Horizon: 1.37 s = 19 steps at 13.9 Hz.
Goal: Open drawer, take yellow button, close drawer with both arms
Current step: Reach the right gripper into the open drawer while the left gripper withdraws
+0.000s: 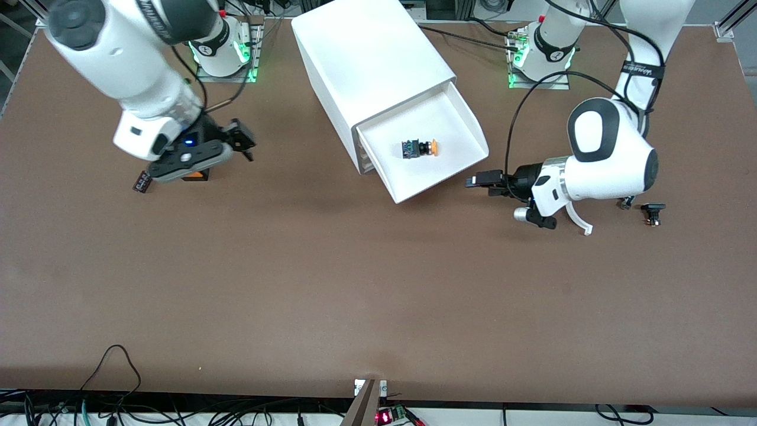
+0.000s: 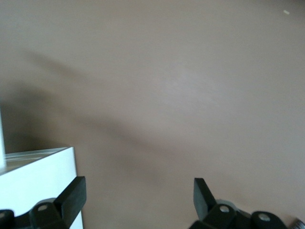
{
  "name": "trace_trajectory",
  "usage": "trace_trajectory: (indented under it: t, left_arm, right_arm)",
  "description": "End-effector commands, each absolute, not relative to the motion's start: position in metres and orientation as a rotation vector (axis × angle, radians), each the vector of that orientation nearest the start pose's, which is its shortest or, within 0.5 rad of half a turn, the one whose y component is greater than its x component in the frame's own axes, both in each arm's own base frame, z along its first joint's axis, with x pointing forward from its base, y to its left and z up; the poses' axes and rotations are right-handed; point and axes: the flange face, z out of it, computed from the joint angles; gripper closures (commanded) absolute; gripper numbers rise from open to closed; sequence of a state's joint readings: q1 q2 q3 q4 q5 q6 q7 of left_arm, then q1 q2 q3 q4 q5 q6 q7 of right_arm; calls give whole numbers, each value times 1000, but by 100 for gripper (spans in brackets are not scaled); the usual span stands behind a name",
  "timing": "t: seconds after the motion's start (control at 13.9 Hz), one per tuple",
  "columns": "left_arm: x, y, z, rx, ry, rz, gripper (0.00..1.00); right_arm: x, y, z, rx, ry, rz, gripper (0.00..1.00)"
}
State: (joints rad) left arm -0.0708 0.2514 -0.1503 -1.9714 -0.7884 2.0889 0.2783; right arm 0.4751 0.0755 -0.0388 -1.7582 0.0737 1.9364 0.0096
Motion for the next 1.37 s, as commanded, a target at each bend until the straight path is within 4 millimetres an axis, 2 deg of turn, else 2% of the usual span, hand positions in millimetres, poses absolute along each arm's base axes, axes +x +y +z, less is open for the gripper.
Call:
trace_trajectory:
  t: [0.0,0.22,0.29,0.43,0.5,0.65,0.79,0.86,1.08,1.3]
  left_arm:
    - [584,-123,396,2496,-22,34,0]
    - [586,-100,427,2500,3,114,0]
    - [585,-84,444,2519,5,151,0]
    - [573,-61,472,2631,-80,150,0]
    - [567,-51,487,2694,-126,158,0]
    - [559,-34,518,2817,-208,138,0]
    - [558,-21,540,2981,-130,97,0]
    - [556,-17,551,3044,-62,68,0]
    - [552,-12,588,3121,82,35,0]
    - [552,-7,589,3140,92,36,0]
  right_arm:
    - [531,321,534,-2931,-768,-163,0]
    - [518,394,534,-2864,-955,-198,0]
    - [513,422,529,-2821,-1079,-210,0]
    - [510,465,515,-2743,-1261,-223,0]
    - [505,490,511,-2707,-1319,-248,0]
    - [491,527,499,-2658,-1407,-254,0]
    - [476,558,484,-2564,-1576,-283,0]
    - [470,567,481,-2536,-1621,-296,0]
    - [475,579,456,-2428,-1776,-344,0]
    - [476,578,444,-2321,-1938,-314,0]
